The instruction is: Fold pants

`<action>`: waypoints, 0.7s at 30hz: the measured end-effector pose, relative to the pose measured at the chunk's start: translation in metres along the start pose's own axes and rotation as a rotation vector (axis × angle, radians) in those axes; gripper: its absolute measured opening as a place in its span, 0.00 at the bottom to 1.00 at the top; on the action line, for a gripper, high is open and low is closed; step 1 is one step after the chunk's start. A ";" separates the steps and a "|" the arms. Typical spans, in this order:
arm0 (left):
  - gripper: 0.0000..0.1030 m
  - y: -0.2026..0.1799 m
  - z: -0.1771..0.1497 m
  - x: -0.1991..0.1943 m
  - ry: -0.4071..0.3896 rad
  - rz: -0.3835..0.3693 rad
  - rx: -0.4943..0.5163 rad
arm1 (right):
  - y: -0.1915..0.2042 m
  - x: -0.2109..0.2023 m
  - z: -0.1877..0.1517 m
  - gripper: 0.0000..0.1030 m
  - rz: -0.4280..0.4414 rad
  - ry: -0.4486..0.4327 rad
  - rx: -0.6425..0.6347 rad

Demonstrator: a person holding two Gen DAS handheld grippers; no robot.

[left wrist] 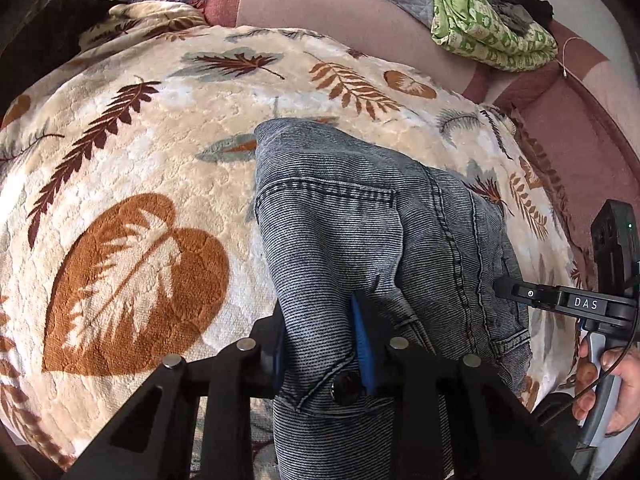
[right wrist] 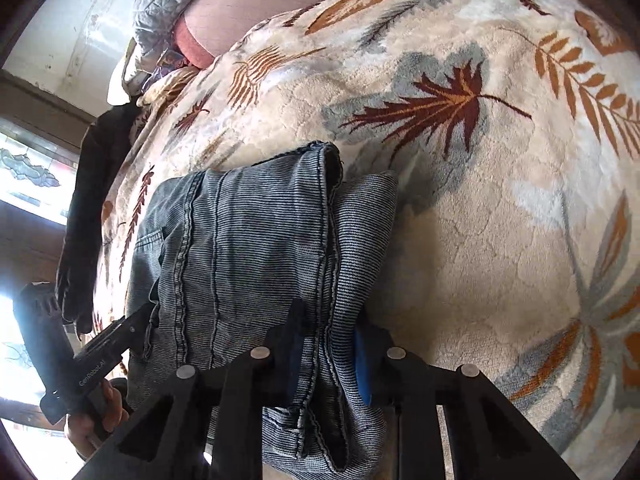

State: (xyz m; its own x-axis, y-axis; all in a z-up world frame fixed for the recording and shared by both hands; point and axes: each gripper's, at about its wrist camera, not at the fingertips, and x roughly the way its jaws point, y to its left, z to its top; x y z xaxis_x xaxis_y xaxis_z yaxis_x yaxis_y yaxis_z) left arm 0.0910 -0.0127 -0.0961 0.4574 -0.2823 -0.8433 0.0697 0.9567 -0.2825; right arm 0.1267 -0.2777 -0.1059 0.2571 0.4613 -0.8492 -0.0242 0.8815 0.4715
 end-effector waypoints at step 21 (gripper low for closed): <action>0.20 -0.016 0.061 -0.073 -0.249 0.022 0.107 | 0.080 -0.075 0.042 0.13 0.010 -0.252 -0.195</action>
State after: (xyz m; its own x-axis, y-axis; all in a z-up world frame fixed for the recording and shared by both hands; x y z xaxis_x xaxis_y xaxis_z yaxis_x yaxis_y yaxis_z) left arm 0.1106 -0.0030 -0.0021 0.6630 -0.2478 -0.7064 0.1446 0.9682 -0.2040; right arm 0.1463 -0.2466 0.0057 0.4864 0.4520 -0.7477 -0.2067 0.8910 0.4041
